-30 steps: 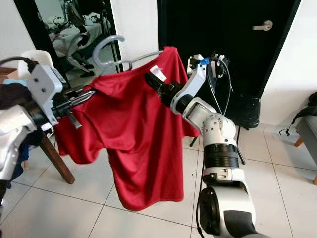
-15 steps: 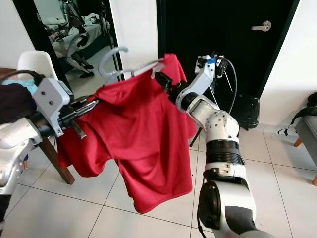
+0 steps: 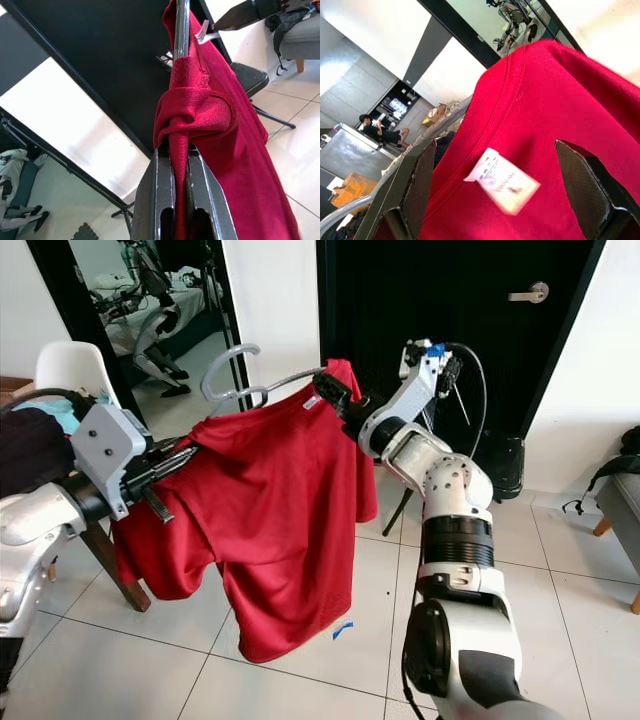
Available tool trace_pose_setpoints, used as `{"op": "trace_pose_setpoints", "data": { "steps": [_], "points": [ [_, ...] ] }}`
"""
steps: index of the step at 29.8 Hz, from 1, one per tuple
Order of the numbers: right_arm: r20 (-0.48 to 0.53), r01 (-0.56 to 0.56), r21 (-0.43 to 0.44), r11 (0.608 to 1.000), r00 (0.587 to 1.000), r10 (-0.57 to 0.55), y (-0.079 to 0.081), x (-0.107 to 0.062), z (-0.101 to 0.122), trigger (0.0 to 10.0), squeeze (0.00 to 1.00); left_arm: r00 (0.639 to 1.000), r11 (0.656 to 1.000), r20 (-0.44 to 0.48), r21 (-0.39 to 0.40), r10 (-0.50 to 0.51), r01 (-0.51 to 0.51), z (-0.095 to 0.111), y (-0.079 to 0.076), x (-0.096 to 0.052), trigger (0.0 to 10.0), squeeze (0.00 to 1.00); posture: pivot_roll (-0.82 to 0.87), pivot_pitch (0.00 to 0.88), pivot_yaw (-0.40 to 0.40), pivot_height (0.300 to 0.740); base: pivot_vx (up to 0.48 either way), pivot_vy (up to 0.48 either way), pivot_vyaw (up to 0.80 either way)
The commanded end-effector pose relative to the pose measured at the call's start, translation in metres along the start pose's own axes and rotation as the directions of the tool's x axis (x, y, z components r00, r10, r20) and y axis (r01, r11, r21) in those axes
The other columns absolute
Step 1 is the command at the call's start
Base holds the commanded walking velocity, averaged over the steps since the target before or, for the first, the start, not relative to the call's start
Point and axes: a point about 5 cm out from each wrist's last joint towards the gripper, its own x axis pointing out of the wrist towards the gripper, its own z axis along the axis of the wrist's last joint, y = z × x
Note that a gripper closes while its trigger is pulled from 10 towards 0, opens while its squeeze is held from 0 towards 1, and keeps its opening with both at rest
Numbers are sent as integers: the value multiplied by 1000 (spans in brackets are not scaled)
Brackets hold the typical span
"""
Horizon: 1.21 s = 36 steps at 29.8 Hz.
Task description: Hang hanger
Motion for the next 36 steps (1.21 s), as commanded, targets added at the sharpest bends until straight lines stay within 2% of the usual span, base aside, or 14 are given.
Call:
{"op": "trace_pose_setpoints", "data": {
  "steps": [1,20,21,22,36],
  "points": [
    [-8,-18,2,1000,1000,18,6,3,0,10000,0,1000,1000,25,6,6,-6,6,-3,2,10000,0,5,0,-6,740,0,0,0],
    [-43,38,-17,999,998,-39,2,6,-8,10000,0,998,999,56,-14,-35,36,12,-17,10,10000,0,7,0,-7,740,0,0,0],
    [-38,45,-20,999,998,-46,1,6,-8,2784,0,998,999,57,-14,-36,37,12,-17,10,10000,0,7,0,-7,740,0,0,0],
    [-34,52,-21,998,998,-53,0,6,-8,0,0,998,999,57,-13,-36,37,12,-17,11,10000,0,7,0,-7,740,0,0,0],
    [-18,105,-41,994,994,-106,-7,5,-6,0,0,1000,1000,8,11,21,-21,7,-7,6,10000,0,8,0,-8,740,0,0,0]
  ]
}}
